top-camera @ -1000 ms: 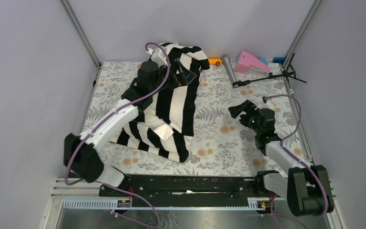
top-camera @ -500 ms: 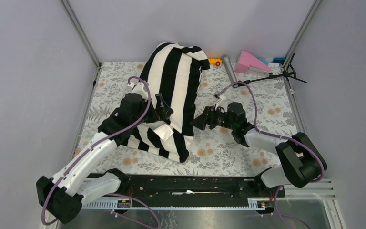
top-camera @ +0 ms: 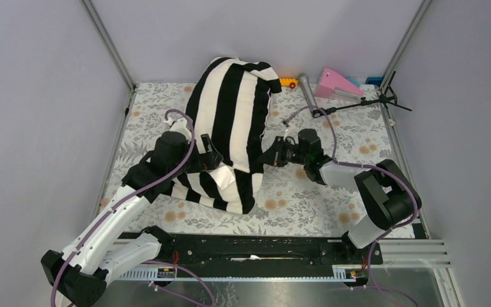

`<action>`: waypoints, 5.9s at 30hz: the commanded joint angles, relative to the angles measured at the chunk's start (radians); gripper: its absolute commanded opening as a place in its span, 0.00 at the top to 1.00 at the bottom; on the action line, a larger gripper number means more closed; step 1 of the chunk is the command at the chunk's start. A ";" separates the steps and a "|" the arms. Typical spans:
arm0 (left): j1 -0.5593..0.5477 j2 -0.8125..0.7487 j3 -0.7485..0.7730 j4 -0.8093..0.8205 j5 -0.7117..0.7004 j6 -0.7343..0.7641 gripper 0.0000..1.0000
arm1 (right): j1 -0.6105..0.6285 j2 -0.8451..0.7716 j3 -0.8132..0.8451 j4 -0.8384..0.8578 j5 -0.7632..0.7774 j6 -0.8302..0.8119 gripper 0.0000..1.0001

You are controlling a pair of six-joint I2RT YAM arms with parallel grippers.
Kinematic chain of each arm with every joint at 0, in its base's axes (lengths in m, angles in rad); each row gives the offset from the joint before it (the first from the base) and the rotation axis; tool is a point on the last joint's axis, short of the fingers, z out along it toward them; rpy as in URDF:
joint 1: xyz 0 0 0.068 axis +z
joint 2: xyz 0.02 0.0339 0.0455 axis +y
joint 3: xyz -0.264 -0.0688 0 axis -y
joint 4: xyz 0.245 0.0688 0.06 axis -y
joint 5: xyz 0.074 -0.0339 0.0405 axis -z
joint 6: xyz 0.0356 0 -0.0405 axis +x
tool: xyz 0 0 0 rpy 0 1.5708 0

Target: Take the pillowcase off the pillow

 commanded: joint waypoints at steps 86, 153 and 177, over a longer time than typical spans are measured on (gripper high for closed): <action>-0.034 0.488 0.201 0.152 -0.288 0.030 0.18 | 0.395 -0.506 -0.265 -0.715 1.123 0.383 0.12; -0.149 0.445 -0.099 0.539 -0.165 -0.246 0.37 | 0.292 -0.318 -0.024 -0.587 0.981 0.325 0.07; 0.042 0.294 0.126 0.556 0.238 -0.296 1.00 | 0.209 -0.329 -0.275 -0.477 0.803 0.242 0.91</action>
